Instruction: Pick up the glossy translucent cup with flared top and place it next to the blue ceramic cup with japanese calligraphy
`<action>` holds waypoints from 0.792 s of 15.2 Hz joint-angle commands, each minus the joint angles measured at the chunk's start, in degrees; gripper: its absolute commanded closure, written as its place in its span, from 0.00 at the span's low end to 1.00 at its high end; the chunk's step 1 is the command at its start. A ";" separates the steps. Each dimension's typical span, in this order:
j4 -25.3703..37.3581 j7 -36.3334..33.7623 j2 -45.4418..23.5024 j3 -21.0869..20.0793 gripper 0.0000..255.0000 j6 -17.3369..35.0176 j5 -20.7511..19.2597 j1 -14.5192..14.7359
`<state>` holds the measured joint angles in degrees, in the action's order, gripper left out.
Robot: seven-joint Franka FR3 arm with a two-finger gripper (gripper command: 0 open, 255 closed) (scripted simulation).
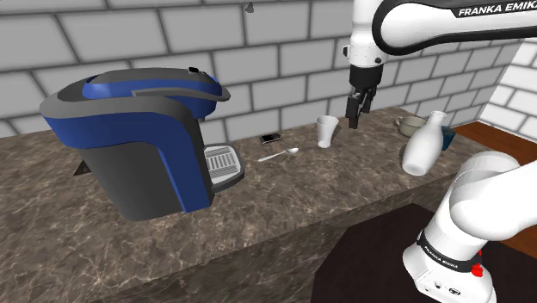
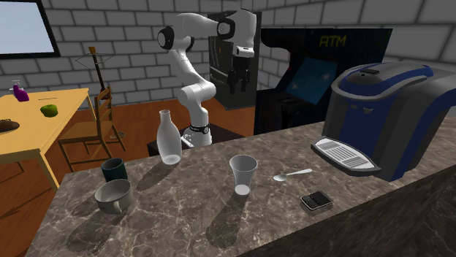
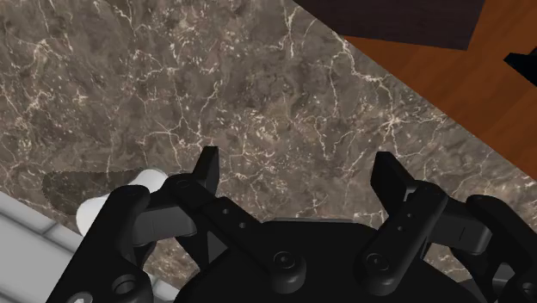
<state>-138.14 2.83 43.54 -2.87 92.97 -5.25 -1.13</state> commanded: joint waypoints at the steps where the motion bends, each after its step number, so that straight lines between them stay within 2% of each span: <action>1: 0.00 0.00 0.00 0.00 0.00 0.00 0.00 0.00; 12: 4.03 5.48 -19.99 4.81 0.00 15.49 -7.79 -3.72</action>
<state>-134.91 7.77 25.41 1.50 107.33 -12.35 -4.49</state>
